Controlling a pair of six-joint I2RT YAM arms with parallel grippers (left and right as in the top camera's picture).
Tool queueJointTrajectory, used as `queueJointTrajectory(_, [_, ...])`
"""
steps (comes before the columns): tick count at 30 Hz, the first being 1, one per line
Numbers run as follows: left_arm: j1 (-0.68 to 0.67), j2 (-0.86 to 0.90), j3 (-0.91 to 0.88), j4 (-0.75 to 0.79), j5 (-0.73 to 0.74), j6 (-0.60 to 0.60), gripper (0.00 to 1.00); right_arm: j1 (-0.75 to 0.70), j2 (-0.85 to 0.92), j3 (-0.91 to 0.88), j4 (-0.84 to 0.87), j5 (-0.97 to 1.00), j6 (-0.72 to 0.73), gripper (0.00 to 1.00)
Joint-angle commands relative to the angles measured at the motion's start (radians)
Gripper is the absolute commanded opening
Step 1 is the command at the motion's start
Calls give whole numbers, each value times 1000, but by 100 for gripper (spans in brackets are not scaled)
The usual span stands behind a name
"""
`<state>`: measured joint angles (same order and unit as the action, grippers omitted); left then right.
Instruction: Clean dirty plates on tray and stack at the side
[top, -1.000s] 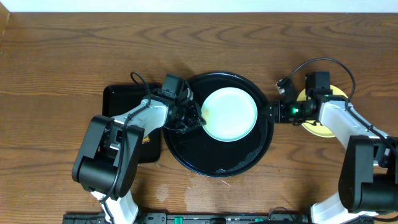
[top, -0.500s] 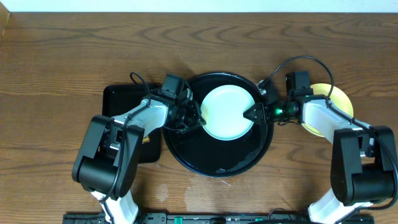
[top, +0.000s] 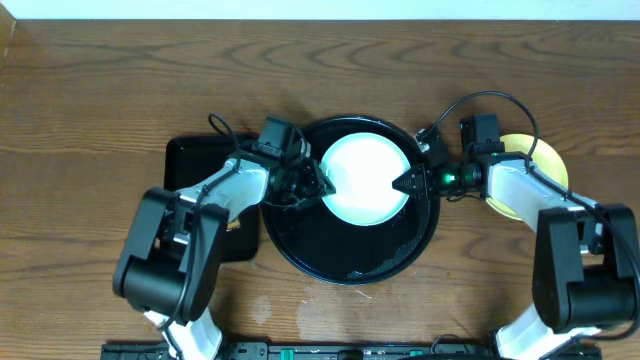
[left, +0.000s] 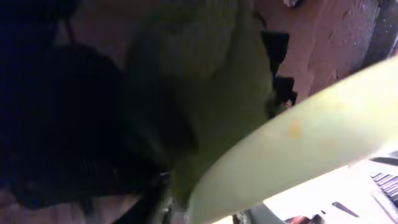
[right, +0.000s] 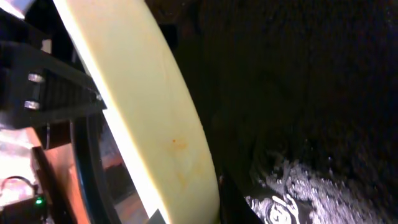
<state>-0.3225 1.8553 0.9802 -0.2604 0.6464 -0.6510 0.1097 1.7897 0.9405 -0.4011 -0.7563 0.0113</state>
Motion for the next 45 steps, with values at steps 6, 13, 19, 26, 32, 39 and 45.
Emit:
queueJointTrajectory(6, [98,-387,2,-156,-110,97,61,67,-264,-3,-88,348,0,1])
queueJointTrajectory(13, [206,-636,2,-337,-297,162,64,235,-423,-3,-119,712,12,1])
queueJointTrajectory(19, [294,-734,2,-450,-394,165,65,418,-489,2,-131,978,44,1])
queueJointTrajectory(26, [337,-738,2,-480,-397,169,65,631,-535,7,-138,1258,32,1])
queueJointTrajectory(32, [337,-738,2,-481,-397,169,65,778,-556,8,-138,1478,28,1])
queueJointTrajectory(39, [337,-738,2,-483,-397,169,65,814,-555,8,-137,1514,6,1])
queueJointTrajectory(45, [337,-738,1,-484,-397,169,65,814,-555,8,-131,1515,6,1])
